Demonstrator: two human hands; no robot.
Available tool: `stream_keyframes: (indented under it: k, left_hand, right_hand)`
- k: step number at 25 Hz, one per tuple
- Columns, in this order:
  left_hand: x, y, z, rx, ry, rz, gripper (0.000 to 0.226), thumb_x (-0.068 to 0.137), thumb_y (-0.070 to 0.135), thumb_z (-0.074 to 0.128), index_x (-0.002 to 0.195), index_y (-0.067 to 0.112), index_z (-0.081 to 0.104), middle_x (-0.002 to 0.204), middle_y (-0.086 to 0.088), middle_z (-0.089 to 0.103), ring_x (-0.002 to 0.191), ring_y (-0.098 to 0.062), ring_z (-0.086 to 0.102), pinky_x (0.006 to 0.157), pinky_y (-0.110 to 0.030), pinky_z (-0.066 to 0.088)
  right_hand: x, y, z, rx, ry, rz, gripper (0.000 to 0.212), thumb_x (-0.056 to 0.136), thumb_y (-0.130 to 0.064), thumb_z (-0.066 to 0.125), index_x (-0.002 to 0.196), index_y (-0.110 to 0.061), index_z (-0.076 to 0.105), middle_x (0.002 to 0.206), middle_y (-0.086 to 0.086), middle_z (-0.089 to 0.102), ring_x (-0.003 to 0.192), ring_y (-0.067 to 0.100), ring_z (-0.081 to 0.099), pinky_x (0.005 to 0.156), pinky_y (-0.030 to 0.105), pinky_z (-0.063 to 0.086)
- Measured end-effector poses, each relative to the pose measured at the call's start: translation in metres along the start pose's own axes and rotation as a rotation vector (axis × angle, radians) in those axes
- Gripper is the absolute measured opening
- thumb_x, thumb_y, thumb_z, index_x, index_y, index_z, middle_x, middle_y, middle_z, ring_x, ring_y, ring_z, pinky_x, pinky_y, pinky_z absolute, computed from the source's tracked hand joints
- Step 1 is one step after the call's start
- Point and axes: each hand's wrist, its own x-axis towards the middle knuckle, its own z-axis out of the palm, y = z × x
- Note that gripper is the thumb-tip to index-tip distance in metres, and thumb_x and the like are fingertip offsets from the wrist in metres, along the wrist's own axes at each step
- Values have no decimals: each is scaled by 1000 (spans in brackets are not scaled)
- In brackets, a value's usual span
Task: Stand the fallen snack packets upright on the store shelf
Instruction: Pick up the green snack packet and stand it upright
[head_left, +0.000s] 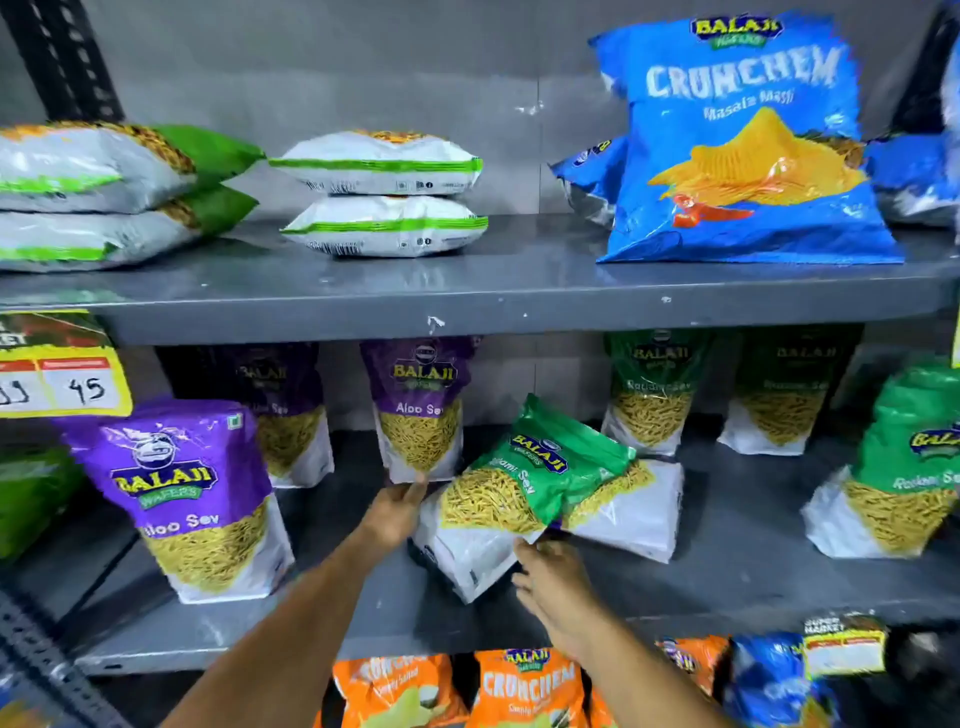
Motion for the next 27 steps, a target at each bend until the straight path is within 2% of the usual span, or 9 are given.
stream_keyframes:
  k: [1,2,3,6,10,13,22,25,27]
  left_hand:
    - [6,-2,4,-47,-35,-17,38,93,40,46,70,15,61,86,-21,63,81,-26,58,74,-34,42]
    - [12,-6,6,-72,-67,-26,34,93,38,47,83,11,66,94,-20,64,85,-25,59,79,-36,45]
    - [15,-9,10,-104,-108,-23,34,93,34,50,98,6,68,103,-20,66,91,-25,60,86,-39,48]
    - [6,-11,7,-325,-217,-22,28,86,25,64,103,3,71,109,-16,72,100,-25,66,95,-42,50]
    - [-39,-11,-6,-425,-353,-38,34,66,29,80,93,10,76,94,-11,78,86,-21,69,77,-29,51]
    - [-79,3,6,-502,-394,-34,44,60,22,85,99,7,73,101,-19,75,89,-30,69,78,-38,50]
    - [-130,105,123,-600,-319,155,40,67,-20,68,98,4,70,88,-4,79,81,-15,73,68,-21,58]
    - [-127,132,171,-632,-241,206,43,65,-26,65,92,8,66,73,9,78,71,-4,71,63,-16,56]
    - [-125,147,203,-637,-200,222,44,65,-25,66,90,11,64,74,10,77,69,0,70,64,-14,56]
  right_hand:
    - [7,3,5,52,16,2,28,86,-26,60,80,-3,46,75,12,42,65,31,48,76,48,53]
    - [13,6,7,64,52,35,32,87,-26,59,94,4,52,82,19,50,116,37,41,89,51,51]
    - [16,8,7,88,68,49,37,88,-26,59,104,6,53,91,31,56,85,17,44,97,54,44]
    - [17,7,3,85,108,41,27,88,-24,58,100,0,60,120,37,55,108,45,60,97,56,42]
    - [9,17,-18,2,95,-23,19,86,-27,59,87,-10,66,97,23,69,97,39,66,87,55,53]
    - [-6,18,-54,15,73,-145,13,87,-22,60,82,-13,68,76,17,68,75,24,61,67,35,43]
    - [-19,-42,-188,94,208,-372,16,86,-10,61,94,-17,74,88,-5,78,80,8,69,74,26,54]
    - [-7,-60,-226,74,183,-438,17,90,-11,55,95,-13,72,77,1,75,63,17,68,56,29,55]
    - [8,-67,-252,32,179,-458,18,92,-14,51,95,-9,68,61,13,63,40,23,51,38,26,40]
